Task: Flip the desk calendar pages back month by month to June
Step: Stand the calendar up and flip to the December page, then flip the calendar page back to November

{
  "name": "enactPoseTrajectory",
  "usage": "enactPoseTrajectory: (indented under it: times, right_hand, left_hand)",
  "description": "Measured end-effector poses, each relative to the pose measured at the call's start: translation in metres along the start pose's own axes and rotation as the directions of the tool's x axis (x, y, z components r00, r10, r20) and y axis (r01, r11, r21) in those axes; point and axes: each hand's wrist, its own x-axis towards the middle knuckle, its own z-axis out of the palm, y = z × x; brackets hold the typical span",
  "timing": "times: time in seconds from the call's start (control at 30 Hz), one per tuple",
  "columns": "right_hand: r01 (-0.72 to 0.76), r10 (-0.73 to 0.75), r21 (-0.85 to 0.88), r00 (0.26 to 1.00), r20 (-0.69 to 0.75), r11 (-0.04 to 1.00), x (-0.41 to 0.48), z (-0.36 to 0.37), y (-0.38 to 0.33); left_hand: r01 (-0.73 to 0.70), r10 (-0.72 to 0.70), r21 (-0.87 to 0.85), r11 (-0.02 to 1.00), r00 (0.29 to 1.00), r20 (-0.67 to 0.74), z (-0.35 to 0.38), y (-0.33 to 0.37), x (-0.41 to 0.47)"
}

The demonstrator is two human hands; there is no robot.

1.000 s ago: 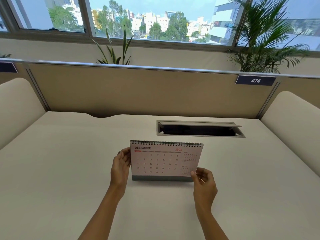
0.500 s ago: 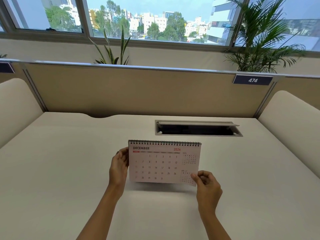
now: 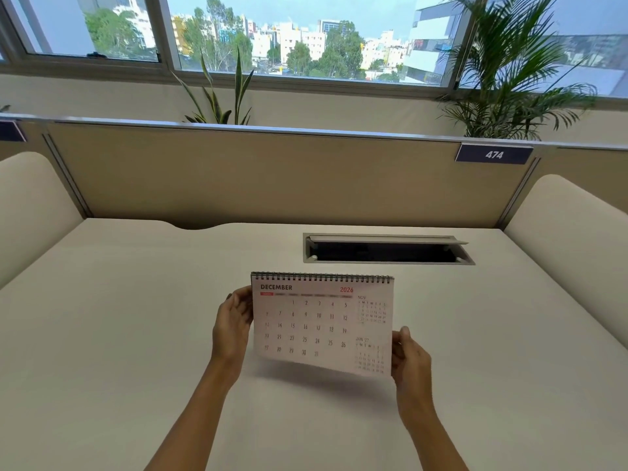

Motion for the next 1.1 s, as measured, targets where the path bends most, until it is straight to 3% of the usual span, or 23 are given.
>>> enactPoseTrajectory:
  times: [0.1, 0.2, 0.37, 0.47, 0.53, 0.63, 0.73, 0.87, 0.97, 1.1]
  right_hand:
    - [-0.131, 0.109, 0.086, 0.968, 0.225, 0.988, 0.000, -0.007, -0.017]
    - [-0.011, 0.013, -0.006, 0.923, 0.384, 1.000, -0.002, -0.008, -0.034]
    - [0.224, -0.282, 0.189, 0.878, 0.387, 0.956, 0.001, 0.016, -0.060]
    - [0.406, -0.412, 0.096, 0.840, 0.354, 0.909, 0.006, 0.035, -0.074]
    - [0.540, -0.479, -0.119, 0.813, 0.331, 0.833, 0.011, 0.045, -0.078]
    - [0.678, -0.598, -0.406, 0.734, 0.322, 0.613, 0.020, 0.055, -0.079]
    - [0.754, -0.656, -0.517, 0.633, 0.411, 0.405, 0.029, 0.061, -0.076]
    - [0.752, -0.655, -0.634, 0.571, 0.494, 0.177, 0.039, 0.065, -0.066]
    - [0.749, -0.673, -0.657, 0.531, 0.515, 0.088, 0.043, 0.068, -0.063]
    - [0.747, -0.688, -0.659, 0.525, 0.501, 0.089, 0.043, 0.073, -0.063]
  left_hand:
    - [0.022, -0.022, -0.033, 0.999, 1.000, 0.009, 0.002, 0.001, -0.001]
    - [0.047, -0.046, -0.041, 0.998, 0.999, 0.023, 0.001, 0.001, -0.001]
    - [-0.026, 0.026, 0.053, 0.998, 1.000, 0.009, 0.000, 0.000, -0.002]
    - [-0.017, 0.017, 0.034, 0.999, 1.000, 0.017, 0.000, 0.001, -0.001]
    - [0.013, -0.013, 0.003, 1.000, 1.000, -0.007, 0.000, 0.001, 0.000]
    - [0.033, -0.033, 0.017, 0.999, 0.999, -0.013, 0.001, 0.001, 0.000]
    - [0.028, -0.027, 0.035, 0.999, 1.000, -0.004, 0.002, 0.001, 0.000]
    - [0.017, -0.017, 0.027, 0.999, 1.000, -0.005, 0.000, 0.000, -0.001]
    - [0.008, -0.008, 0.024, 1.000, 1.000, -0.010, 0.001, 0.000, 0.000]
    - [0.004, -0.003, 0.029, 1.000, 1.000, -0.014, 0.002, 0.000, -0.001]
